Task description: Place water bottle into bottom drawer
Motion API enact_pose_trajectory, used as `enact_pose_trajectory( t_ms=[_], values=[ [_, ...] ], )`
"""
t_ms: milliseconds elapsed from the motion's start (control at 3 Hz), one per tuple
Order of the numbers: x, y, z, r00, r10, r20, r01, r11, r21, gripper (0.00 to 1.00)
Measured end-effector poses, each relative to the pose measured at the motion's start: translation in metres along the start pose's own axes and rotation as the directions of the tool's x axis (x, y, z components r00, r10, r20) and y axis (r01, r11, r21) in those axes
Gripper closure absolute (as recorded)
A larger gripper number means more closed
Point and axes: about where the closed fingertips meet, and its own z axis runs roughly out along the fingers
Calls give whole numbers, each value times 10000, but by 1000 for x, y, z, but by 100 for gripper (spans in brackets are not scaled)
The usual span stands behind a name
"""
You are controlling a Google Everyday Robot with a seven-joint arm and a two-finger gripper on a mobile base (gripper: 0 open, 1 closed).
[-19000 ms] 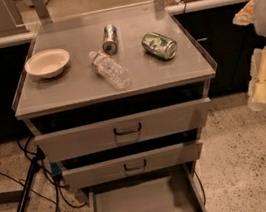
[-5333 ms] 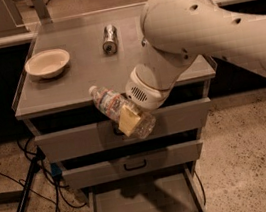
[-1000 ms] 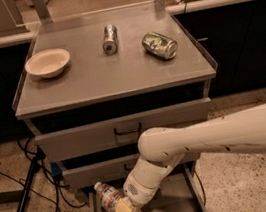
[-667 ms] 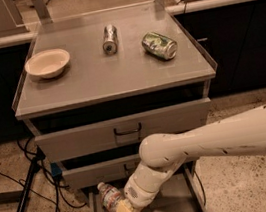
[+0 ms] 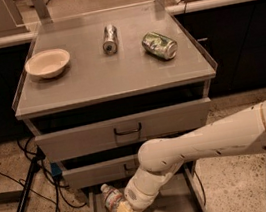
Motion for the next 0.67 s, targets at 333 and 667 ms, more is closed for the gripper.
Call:
enact_pose_trajectory(
  t_ms=[333,667],
  values=[
    [2,-4,9,9999,147,2,-147,9998,-140,100],
    [6,-18,32,9992,348,-202,-350,9993,-144,100]
  ],
)
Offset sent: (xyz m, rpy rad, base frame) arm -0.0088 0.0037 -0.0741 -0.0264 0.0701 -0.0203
